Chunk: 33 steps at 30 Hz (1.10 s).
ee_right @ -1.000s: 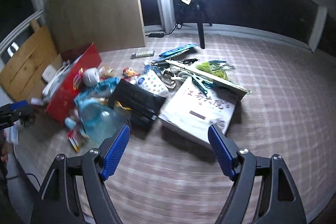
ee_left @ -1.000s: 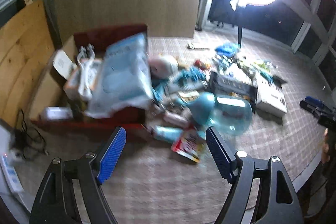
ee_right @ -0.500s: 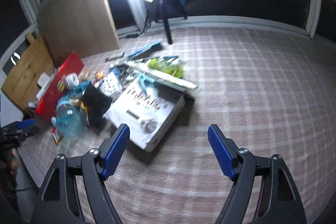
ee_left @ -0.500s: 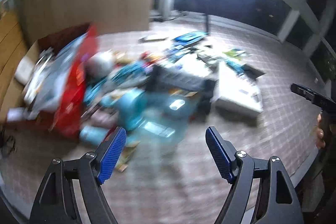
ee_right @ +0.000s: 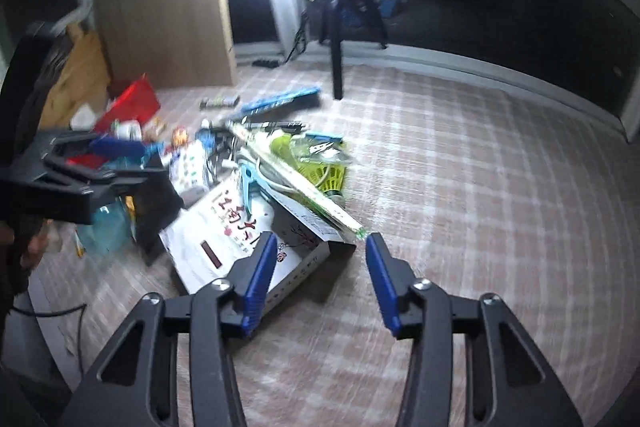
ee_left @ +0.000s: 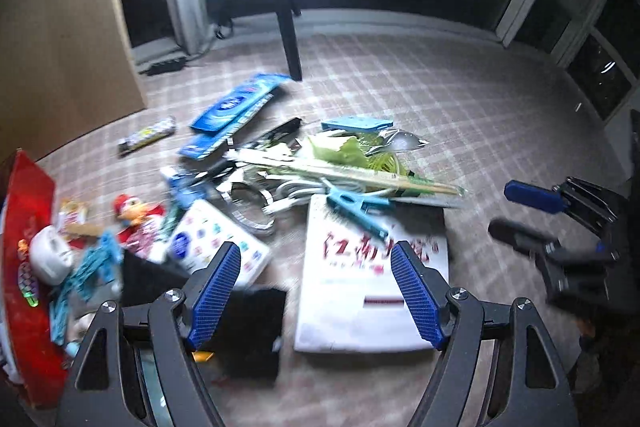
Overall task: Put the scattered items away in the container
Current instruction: 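Move both tools back over the remaining pile, then grasp the blue clothespin with the left gripper while the right gripper grasps the black square card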
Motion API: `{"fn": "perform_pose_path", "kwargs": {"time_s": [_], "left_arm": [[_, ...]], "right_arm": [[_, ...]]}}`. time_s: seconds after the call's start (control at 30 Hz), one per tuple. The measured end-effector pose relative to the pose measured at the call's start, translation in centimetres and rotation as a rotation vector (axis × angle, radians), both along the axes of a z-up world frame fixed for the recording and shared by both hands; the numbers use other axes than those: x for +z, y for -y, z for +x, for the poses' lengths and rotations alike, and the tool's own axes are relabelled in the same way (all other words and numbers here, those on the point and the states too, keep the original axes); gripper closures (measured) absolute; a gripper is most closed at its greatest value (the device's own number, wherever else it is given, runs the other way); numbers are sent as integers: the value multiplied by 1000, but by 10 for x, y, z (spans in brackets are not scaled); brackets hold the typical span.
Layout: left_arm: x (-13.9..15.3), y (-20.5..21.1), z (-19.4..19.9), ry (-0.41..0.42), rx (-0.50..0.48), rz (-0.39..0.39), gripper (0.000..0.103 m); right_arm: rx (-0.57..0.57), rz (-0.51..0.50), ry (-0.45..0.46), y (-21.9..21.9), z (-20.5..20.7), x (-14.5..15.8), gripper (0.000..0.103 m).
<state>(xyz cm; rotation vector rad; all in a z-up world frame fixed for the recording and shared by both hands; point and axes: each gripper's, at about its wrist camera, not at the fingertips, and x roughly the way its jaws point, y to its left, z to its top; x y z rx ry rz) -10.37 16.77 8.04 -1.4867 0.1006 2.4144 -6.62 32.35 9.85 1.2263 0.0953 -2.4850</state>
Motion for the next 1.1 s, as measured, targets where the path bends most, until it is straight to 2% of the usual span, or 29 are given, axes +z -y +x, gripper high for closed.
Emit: {"fn": "perform_pose_path", "kwargs": {"time_s": [0.2, 0.3, 0.37, 0.47, 0.57, 0.7, 0.77, 0.8, 0.87, 0.93, 0.97, 1.03, 1.1], "left_arm": [[-25, -29, -19, 15, 8, -107, 27], [-27, -32, -23, 16, 9, -107, 26], [-27, -33, -24, 13, 10, -109, 26], [-26, -33, -23, 18, 10, -106, 32], [-24, -33, -19, 29, 14, -65, 35], [-28, -41, -15, 44, -14, -59, 37], [-35, -43, -14, 61, -18, -91, 45], [-37, -43, -13, 67, -14, -101, 45], [-36, -37, -12, 72, 5, -79, 51], [-34, -31, -12, 73, 22, -73, 66], [-33, -29, -12, 69, 25, -76, 70], [-31, -24, -11, 63, 31, -65, 98], [-31, -19, -11, 68, 39, -54, 99]], "right_arm": [[86, 25, 17, 5, -13, -13, 60], [118, 30, 29, 8, -21, -20, 62], [136, 30, 50, 10, -26, -25, 70], [155, 25, 69, 13, -30, -31, 79], [159, 30, 70, 13, -29, -31, 79], [158, 31, 71, 12, -26, -30, 79], [156, 33, 71, 11, -25, -30, 81], [150, 28, 73, 10, -26, -30, 82], [143, 17, 78, 7, -27, -31, 84], [139, 7, 79, 5, -27, -31, 85], [137, 8, 76, 5, -27, -31, 86], [132, 13, 69, 5, -26, -30, 91], [128, 12, 58, 4, -26, -28, 95]]}}
